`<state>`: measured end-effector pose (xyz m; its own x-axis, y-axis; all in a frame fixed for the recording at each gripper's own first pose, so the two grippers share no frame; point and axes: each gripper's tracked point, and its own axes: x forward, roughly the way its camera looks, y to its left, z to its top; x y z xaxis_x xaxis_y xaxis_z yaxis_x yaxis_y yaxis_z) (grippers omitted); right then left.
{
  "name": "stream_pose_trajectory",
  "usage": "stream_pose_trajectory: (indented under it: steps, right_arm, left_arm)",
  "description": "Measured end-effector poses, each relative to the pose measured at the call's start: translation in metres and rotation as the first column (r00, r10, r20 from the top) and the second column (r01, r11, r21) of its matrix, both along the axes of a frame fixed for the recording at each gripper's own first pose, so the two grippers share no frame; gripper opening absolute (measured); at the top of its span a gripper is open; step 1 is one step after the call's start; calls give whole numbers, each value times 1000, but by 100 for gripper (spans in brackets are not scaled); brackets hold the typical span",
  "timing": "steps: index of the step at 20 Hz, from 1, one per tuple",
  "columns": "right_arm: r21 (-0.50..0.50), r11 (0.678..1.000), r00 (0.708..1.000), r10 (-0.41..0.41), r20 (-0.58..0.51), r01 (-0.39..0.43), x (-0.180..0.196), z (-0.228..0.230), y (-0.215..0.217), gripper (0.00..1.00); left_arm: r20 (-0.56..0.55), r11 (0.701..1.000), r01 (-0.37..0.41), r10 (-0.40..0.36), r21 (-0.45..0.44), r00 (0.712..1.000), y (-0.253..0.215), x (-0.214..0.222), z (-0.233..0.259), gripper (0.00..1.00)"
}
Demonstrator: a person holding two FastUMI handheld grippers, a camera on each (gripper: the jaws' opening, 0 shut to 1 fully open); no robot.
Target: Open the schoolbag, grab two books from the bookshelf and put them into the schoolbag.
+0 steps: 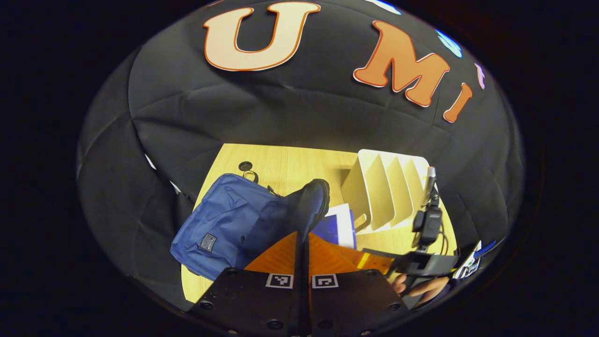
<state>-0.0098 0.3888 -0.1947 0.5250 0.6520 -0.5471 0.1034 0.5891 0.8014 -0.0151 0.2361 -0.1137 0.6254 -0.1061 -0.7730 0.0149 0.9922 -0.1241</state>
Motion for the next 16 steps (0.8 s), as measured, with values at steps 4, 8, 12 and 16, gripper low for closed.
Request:
stream_pose_trajectory:
  steps: [4, 8, 12, 16]
  right_arm:
    - [49, 998, 999, -35, -5, 36, 12, -12, 21, 34]
    - [74, 996, 998, -56, -26, 58, 13, -22, 38, 34]
    - [112, 993, 998, -26, -60, 32, 11, -40, 56, 37]
    - [72, 997, 994, -9, -111, 17, 6, -55, 56, 44]
  left_arm:
    - [-8, 1000, 24, -24, -3, 1000, -9, -3, -1, 0]
    - [-27, 998, 56, -57, -8, 998, -23, -8, -7, 0]
    - [-31, 998, 70, -70, -1, 997, -25, -7, -11, 0]
    - [-35, 998, 62, -62, -19, 997, -25, -9, -13, 0]
